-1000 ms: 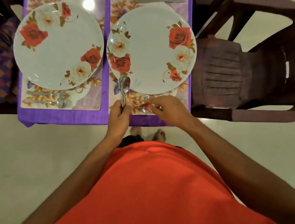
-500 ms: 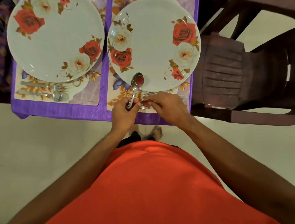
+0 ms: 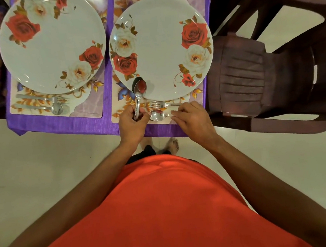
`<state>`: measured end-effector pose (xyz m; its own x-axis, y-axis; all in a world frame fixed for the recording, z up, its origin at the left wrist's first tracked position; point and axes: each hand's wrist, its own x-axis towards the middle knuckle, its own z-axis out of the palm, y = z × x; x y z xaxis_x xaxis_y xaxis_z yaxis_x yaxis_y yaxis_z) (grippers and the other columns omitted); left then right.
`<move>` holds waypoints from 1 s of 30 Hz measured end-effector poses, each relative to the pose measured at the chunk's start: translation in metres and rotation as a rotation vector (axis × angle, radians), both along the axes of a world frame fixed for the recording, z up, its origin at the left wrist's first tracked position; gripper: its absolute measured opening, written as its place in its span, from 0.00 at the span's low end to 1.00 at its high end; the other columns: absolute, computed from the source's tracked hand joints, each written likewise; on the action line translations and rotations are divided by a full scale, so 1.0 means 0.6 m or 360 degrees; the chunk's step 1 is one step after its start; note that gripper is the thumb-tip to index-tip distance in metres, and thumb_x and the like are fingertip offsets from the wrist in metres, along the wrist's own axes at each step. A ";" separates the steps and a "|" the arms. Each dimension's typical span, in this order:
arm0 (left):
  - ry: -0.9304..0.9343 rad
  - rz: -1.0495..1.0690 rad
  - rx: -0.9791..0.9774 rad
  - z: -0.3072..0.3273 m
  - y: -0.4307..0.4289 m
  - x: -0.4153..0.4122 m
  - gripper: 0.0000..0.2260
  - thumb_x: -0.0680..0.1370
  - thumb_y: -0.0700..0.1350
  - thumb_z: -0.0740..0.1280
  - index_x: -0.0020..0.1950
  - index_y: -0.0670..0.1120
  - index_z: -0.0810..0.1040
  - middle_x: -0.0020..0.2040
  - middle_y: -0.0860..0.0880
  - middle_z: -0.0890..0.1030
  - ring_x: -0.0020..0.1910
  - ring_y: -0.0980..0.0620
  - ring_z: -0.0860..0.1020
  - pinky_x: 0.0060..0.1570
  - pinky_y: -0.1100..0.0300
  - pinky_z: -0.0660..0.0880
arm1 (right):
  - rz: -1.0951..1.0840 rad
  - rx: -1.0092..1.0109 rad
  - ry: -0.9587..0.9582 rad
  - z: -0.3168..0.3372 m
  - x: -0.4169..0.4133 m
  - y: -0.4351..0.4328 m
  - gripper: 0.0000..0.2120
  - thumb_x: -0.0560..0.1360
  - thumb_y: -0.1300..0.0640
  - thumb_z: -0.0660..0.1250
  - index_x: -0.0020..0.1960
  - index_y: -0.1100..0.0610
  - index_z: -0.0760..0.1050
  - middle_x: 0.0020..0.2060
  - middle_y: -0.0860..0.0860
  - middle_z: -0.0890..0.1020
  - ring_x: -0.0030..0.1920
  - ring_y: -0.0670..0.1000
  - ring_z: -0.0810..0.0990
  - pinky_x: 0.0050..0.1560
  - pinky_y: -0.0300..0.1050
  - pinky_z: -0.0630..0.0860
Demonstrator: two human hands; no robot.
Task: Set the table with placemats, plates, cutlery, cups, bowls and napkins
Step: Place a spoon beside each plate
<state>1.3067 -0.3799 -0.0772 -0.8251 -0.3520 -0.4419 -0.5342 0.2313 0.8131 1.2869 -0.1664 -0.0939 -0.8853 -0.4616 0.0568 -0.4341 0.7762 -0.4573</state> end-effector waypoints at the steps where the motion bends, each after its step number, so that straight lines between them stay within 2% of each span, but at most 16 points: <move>1: 0.0001 0.0005 0.0004 0.001 0.002 -0.001 0.07 0.75 0.43 0.75 0.45 0.50 0.77 0.39 0.49 0.81 0.35 0.60 0.77 0.37 0.69 0.75 | -0.0003 0.0006 0.0014 -0.001 0.001 0.005 0.08 0.77 0.57 0.71 0.54 0.59 0.84 0.48 0.55 0.83 0.46 0.56 0.79 0.44 0.52 0.78; 4: -0.0009 0.0013 0.0005 0.002 0.009 -0.003 0.07 0.74 0.44 0.75 0.46 0.49 0.77 0.39 0.51 0.81 0.35 0.64 0.77 0.37 0.71 0.74 | -0.0001 0.0011 0.0042 -0.004 0.003 0.016 0.09 0.78 0.57 0.70 0.54 0.59 0.85 0.48 0.55 0.83 0.46 0.56 0.79 0.44 0.52 0.78; 9: -0.0010 0.0080 0.0085 0.000 0.015 -0.002 0.08 0.74 0.43 0.76 0.47 0.46 0.77 0.38 0.51 0.80 0.37 0.58 0.78 0.40 0.66 0.77 | -0.0027 -0.0013 0.0052 -0.005 0.002 0.017 0.07 0.78 0.58 0.72 0.54 0.58 0.85 0.46 0.55 0.82 0.44 0.55 0.78 0.40 0.50 0.76; 15: 0.0005 0.0124 0.0068 0.001 0.017 0.000 0.09 0.73 0.43 0.76 0.48 0.42 0.79 0.38 0.51 0.80 0.35 0.61 0.77 0.39 0.67 0.76 | -0.0022 -0.0006 0.0043 0.003 0.000 0.014 0.07 0.76 0.57 0.73 0.53 0.57 0.85 0.45 0.55 0.81 0.44 0.55 0.77 0.39 0.50 0.75; 20: 0.0019 0.0136 0.0049 0.001 0.015 0.002 0.09 0.73 0.45 0.77 0.46 0.45 0.78 0.37 0.49 0.79 0.36 0.55 0.76 0.41 0.59 0.77 | -0.0017 -0.0006 0.0005 0.011 -0.002 0.011 0.07 0.77 0.57 0.73 0.54 0.57 0.85 0.45 0.54 0.81 0.44 0.56 0.77 0.39 0.52 0.76; 24: 0.0005 0.0179 -0.0004 0.008 0.014 0.008 0.06 0.76 0.46 0.73 0.46 0.45 0.79 0.36 0.51 0.78 0.37 0.55 0.76 0.41 0.55 0.76 | -0.0080 -0.0052 -0.0040 0.013 0.000 0.013 0.11 0.77 0.54 0.72 0.56 0.58 0.84 0.48 0.54 0.82 0.47 0.54 0.78 0.43 0.53 0.78; 27: 0.0044 0.0219 0.0003 0.031 0.018 0.007 0.07 0.81 0.47 0.67 0.47 0.45 0.80 0.37 0.50 0.80 0.36 0.58 0.76 0.39 0.61 0.74 | -0.0222 -0.0222 -0.0004 0.025 0.003 0.010 0.12 0.78 0.53 0.71 0.55 0.59 0.84 0.47 0.55 0.83 0.47 0.54 0.79 0.44 0.48 0.77; 30: 0.0100 0.0239 0.0194 0.053 0.024 0.006 0.11 0.84 0.46 0.60 0.50 0.43 0.80 0.36 0.49 0.81 0.28 0.59 0.71 0.29 0.67 0.68 | -0.0383 -0.0540 -0.0100 0.046 0.006 0.002 0.13 0.80 0.51 0.67 0.55 0.59 0.84 0.45 0.53 0.83 0.45 0.50 0.79 0.42 0.45 0.77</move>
<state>1.3101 -0.3655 -0.0455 -0.7947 -0.4202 -0.4381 -0.5025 0.0505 0.8631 1.2902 -0.1651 -0.0666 -0.9722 -0.2055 0.1125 -0.2217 0.6529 -0.7243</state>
